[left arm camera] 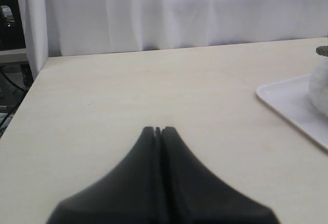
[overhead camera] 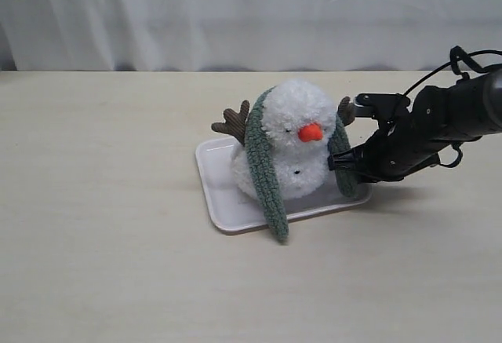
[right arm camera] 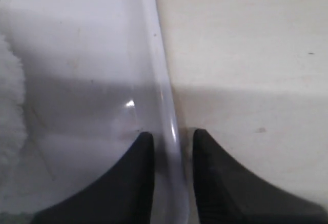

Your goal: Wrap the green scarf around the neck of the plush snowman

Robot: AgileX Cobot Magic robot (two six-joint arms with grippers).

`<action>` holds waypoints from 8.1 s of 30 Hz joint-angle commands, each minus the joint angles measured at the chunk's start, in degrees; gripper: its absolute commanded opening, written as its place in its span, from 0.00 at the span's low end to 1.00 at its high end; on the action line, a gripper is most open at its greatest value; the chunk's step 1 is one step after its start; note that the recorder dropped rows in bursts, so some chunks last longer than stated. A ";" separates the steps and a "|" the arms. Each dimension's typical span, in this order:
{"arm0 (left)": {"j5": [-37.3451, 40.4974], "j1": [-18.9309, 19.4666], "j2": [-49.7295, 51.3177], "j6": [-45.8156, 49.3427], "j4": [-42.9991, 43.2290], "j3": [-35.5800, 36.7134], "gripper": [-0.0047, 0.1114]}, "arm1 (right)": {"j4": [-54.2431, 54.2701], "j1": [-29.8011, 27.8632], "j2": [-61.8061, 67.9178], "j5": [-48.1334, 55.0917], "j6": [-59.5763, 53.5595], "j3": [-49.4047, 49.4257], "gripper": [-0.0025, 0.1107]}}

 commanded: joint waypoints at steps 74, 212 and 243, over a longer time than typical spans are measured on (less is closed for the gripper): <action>-0.44 -0.37 -0.15 -0.13 -0.15 0.19 0.04 | 1.37 -0.19 -24.62 21.85 -7.45 -10.70 0.06; -0.44 -0.37 -0.15 -0.13 -0.15 0.19 0.04 | 6.29 -0.82 -16.69 16.96 -14.31 -5.71 0.06; -0.44 -0.37 -0.15 -0.13 -0.15 0.19 0.04 | 14.78 -0.82 -11.97 17.41 -20.45 -5.94 0.06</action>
